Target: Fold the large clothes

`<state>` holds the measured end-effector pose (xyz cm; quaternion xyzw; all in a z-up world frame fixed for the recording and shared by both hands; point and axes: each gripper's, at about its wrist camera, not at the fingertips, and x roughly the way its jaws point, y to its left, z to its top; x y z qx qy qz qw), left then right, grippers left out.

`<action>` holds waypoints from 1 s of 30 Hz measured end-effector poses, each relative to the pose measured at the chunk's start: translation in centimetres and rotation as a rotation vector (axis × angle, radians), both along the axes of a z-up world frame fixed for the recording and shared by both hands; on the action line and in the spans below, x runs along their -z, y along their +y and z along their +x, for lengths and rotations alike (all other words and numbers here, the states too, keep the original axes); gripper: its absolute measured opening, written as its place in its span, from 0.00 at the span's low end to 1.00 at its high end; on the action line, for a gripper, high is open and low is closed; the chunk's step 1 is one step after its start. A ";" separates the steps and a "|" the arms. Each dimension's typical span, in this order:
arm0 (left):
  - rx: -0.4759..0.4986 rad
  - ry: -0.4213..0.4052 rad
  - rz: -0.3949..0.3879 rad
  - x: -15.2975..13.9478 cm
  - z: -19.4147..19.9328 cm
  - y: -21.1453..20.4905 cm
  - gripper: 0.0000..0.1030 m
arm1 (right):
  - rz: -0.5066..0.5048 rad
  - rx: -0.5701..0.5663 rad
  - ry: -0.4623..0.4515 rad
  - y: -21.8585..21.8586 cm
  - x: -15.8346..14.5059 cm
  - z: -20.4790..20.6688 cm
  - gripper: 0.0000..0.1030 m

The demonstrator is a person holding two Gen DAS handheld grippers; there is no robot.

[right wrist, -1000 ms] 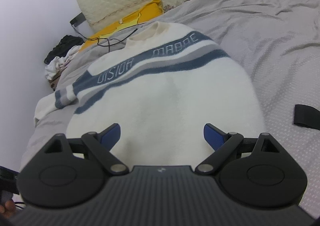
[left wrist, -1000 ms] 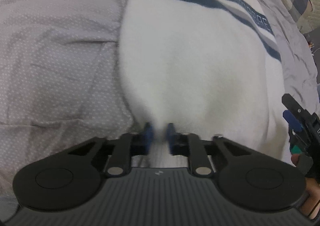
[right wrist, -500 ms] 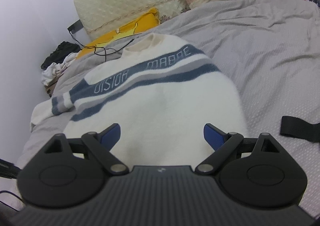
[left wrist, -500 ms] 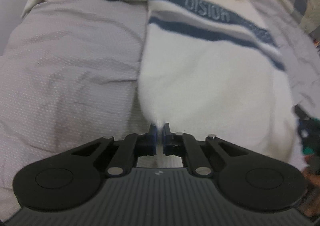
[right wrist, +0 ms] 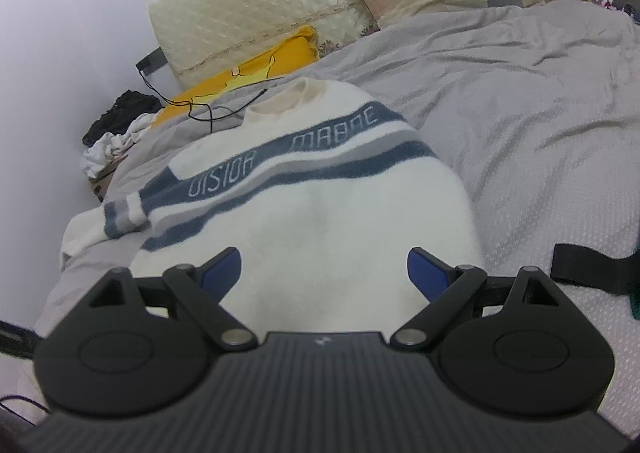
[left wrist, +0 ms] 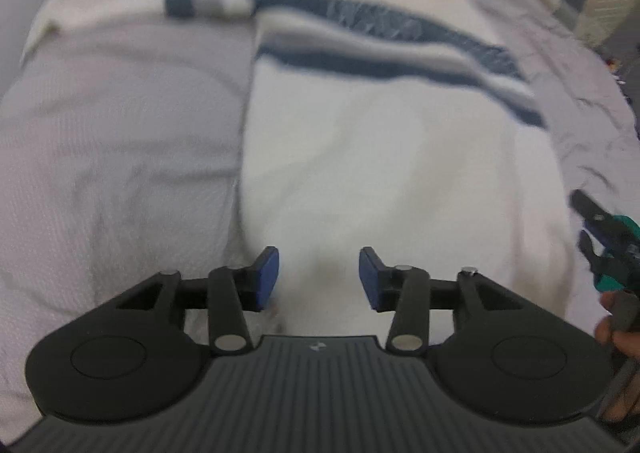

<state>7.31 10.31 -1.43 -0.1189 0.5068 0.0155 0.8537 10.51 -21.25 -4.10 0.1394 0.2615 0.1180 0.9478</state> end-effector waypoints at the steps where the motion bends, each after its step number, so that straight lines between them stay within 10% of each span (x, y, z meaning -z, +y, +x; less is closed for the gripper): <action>1: 0.016 -0.033 0.023 -1.0 -0.4 -0.6 0.50 | -0.004 -0.002 -0.004 0.0 -0.1 0.0 0.89; 13: 0.124 -0.397 0.030 -8.7 1.3 -8.8 0.52 | -0.034 0.016 -0.094 -0.9 -1.8 -1.0 0.89; 30: 0.159 -0.469 0.075 0.5 8.1 -10.7 0.52 | -0.064 0.069 -0.154 -2.3 -1.9 1.7 0.89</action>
